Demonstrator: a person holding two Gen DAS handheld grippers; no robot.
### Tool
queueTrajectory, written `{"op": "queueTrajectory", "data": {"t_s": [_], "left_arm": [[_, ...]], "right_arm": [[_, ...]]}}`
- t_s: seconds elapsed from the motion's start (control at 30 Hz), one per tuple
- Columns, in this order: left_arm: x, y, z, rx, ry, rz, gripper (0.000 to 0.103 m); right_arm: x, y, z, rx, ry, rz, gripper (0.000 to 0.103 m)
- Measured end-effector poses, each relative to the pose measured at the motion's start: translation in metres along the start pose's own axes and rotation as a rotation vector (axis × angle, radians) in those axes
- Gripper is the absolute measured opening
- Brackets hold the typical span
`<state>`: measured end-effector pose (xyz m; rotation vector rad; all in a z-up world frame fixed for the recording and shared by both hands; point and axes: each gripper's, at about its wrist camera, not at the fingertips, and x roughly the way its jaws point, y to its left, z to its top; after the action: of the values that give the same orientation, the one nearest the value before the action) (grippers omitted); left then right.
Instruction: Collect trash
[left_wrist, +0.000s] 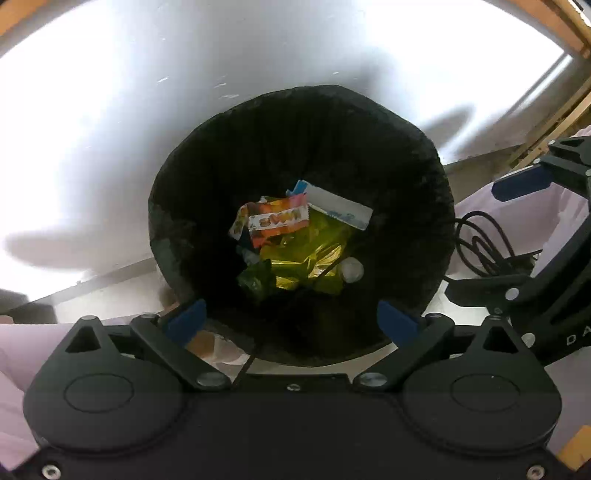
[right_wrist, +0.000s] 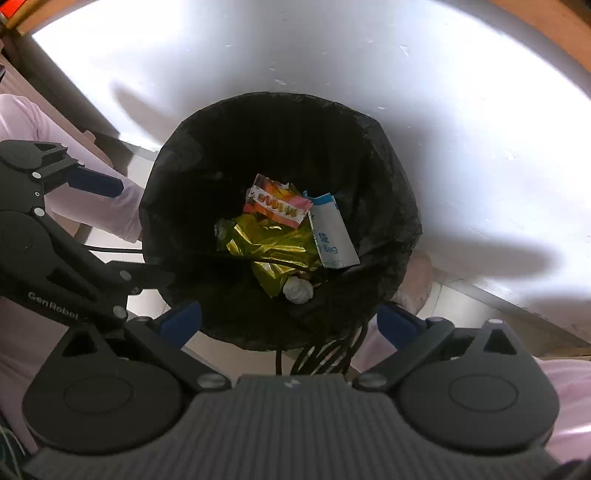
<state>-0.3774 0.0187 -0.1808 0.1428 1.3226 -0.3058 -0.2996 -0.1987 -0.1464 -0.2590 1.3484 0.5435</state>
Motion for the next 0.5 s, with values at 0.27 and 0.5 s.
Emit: {"op": "queueTrajectory", "data": {"t_s": [0.27,0.5], "left_arm": [[0.0024,-0.0029,-0.0010,0.020,0.001,0.002,0.094],[0.0027,-0.0030,-0.0017,0.013,0.002,0.006,0.095]], "right_arm": [[-0.0012,-0.0017,-0.0016,0.008,-0.006,-0.008,0.103],[-0.0020,-0.0035,-0.0035,0.033,-0.013,-0.008,0.103]]}}
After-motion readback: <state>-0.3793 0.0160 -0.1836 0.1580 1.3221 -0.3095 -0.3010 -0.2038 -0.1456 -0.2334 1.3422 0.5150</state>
